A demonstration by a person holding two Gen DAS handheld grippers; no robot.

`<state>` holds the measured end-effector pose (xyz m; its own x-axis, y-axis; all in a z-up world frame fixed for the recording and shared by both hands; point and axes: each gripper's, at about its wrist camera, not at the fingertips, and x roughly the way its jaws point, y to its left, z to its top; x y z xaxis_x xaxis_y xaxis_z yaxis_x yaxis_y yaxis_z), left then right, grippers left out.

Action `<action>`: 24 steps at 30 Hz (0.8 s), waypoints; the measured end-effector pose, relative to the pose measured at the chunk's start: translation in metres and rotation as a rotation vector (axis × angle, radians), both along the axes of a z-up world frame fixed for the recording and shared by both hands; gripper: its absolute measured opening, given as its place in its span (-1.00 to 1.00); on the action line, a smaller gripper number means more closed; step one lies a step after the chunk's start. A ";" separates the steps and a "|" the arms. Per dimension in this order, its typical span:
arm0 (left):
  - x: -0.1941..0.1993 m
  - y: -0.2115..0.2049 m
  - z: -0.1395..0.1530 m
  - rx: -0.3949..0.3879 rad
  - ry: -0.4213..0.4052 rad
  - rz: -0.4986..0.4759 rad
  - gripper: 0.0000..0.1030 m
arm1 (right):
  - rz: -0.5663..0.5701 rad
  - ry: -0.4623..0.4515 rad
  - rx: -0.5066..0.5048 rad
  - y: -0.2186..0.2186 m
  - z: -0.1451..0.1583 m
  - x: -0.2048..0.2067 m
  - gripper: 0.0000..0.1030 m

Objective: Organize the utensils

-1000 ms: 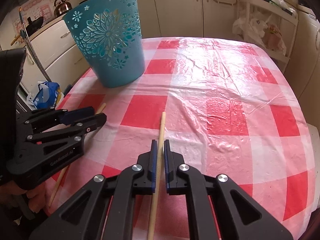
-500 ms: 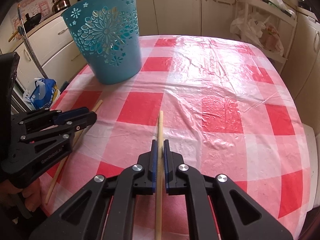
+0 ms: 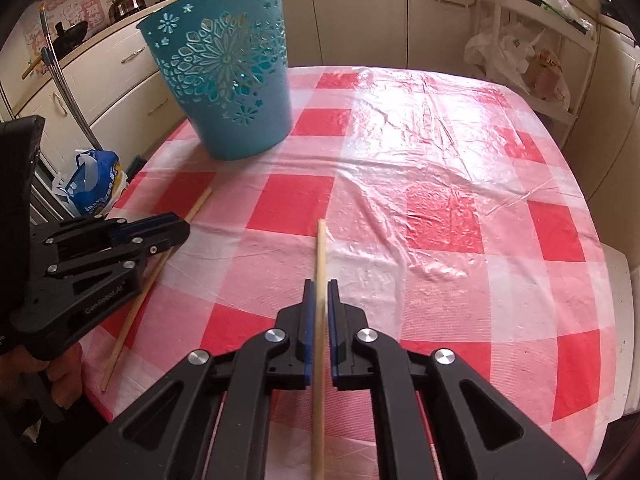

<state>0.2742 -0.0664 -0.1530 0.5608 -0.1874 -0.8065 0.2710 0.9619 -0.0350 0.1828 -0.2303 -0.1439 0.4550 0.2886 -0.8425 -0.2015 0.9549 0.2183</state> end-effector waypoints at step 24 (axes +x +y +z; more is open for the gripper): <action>0.000 -0.011 0.000 0.068 -0.030 -0.055 -0.91 | 0.014 -0.056 -0.064 0.010 -0.004 -0.006 -0.87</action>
